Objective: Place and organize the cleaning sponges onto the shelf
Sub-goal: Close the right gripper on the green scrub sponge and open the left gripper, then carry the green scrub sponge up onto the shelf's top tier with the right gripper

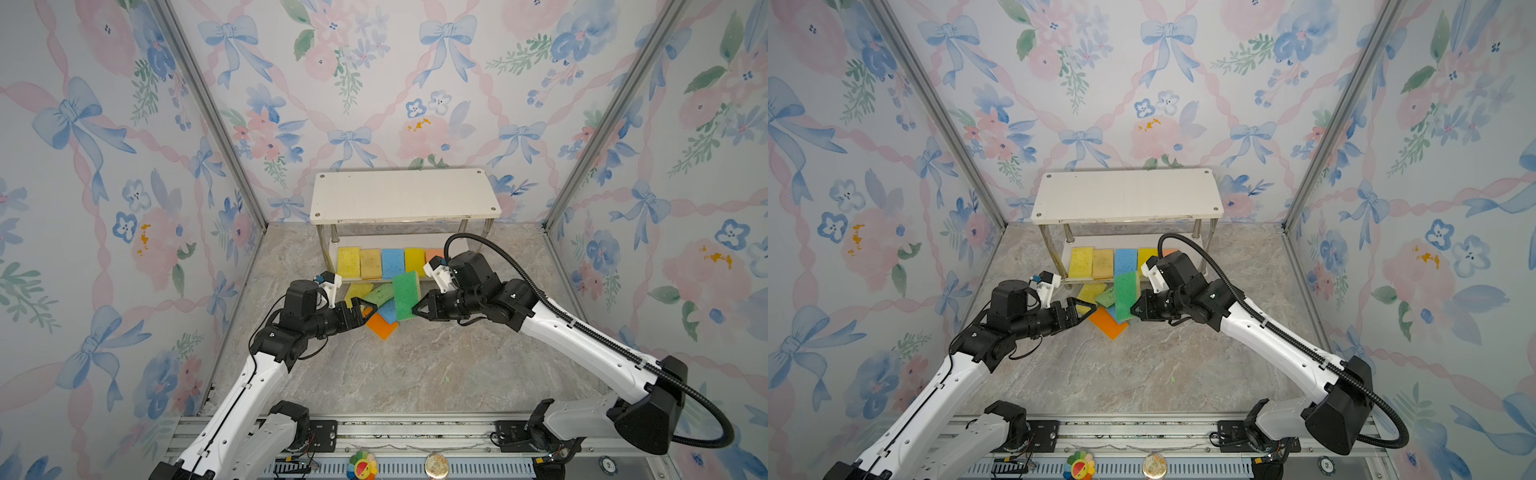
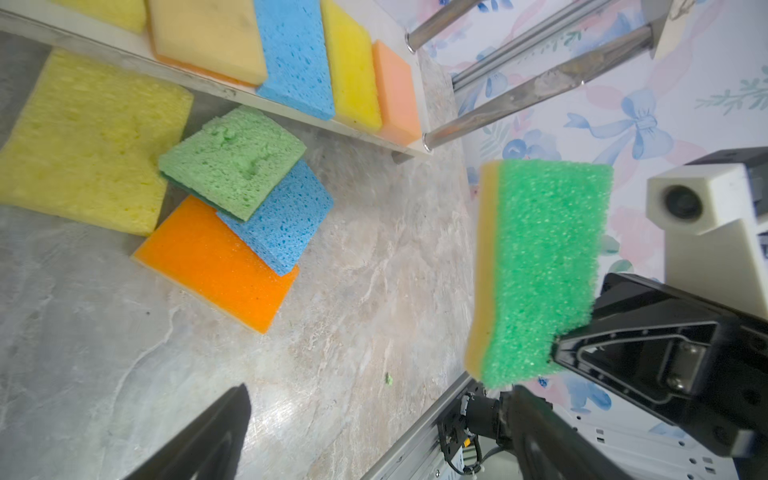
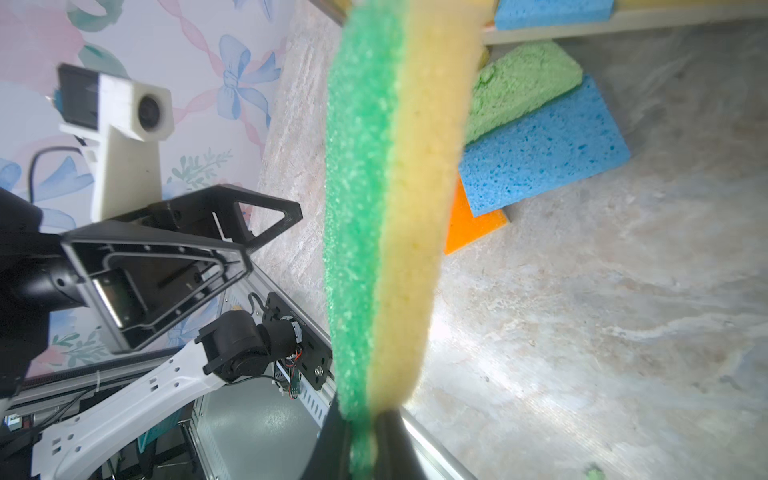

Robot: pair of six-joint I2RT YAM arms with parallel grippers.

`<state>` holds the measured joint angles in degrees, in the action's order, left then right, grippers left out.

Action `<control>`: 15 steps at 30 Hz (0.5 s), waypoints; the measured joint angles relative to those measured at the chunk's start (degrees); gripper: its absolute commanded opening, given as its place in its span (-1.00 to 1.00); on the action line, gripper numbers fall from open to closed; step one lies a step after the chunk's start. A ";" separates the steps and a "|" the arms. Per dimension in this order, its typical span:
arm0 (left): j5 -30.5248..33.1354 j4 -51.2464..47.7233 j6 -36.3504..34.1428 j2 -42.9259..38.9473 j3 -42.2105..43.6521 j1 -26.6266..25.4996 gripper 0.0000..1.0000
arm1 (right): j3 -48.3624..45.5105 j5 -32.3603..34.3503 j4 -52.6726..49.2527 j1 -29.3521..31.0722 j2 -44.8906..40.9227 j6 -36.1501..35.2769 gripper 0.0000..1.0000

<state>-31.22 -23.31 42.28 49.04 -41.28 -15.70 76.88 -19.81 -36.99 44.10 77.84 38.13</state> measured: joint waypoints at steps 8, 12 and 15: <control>2.49 -0.55 1.88 -0.57 5.73 0.00 0.96 | 28.55 -2.40 -2.84 -1.86 7.89 -0.68 -0.72; 2.54 -0.37 1.90 -0.63 5.73 0.00 0.96 | 41.55 -5.60 -1.86 -3.61 18.10 1.09 -0.71; 2.51 -0.37 1.92 -1.14 5.88 -0.02 0.96 | 53.37 -7.37 -2.80 -3.98 28.68 2.19 -0.71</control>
<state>-28.71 -23.68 44.21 47.90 -35.40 -15.73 130.26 -27.18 -39.79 40.12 106.52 40.32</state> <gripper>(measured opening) 0.979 0.145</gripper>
